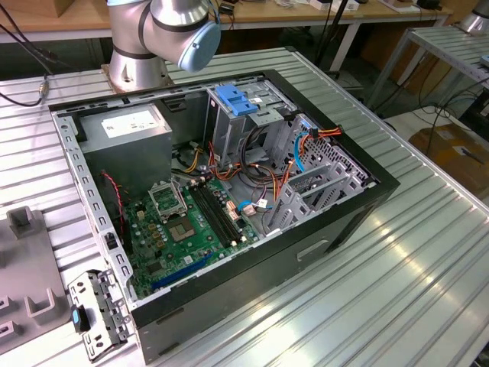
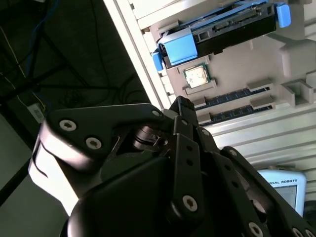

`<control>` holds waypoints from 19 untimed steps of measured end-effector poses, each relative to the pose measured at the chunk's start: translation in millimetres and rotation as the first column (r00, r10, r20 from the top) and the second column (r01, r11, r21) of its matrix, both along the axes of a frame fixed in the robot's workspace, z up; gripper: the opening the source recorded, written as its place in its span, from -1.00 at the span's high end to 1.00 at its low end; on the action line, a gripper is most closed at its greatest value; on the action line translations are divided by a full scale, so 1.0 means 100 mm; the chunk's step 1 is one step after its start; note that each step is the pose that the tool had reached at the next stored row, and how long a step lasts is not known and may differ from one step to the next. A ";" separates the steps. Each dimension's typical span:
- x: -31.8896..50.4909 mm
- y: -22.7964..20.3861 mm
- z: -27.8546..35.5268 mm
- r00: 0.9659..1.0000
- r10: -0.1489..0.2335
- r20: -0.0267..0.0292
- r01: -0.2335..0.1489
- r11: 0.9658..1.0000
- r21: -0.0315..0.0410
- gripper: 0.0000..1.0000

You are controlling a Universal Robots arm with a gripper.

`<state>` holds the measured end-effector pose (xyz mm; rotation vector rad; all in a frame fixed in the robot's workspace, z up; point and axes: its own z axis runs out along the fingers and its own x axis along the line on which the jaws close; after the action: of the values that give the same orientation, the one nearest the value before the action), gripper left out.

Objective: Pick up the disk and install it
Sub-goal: 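Pick up the disk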

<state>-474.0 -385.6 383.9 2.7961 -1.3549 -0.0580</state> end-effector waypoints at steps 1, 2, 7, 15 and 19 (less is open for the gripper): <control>0.000 0.000 0.000 1.000 0.000 0.000 0.000 1.000 0.000 0.79; 0.000 0.000 0.000 1.000 0.001 0.000 -0.001 1.000 0.000 0.79; 0.000 0.000 0.000 1.000 0.004 0.000 -0.004 1.000 0.000 0.79; 0.000 0.000 0.000 1.000 0.014 0.000 -0.014 1.000 0.000 0.79; 0.000 0.000 0.000 0.999 0.047 0.000 -0.047 0.999 0.000 0.79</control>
<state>-474.0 -385.6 383.9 2.8265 -1.2884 -0.0567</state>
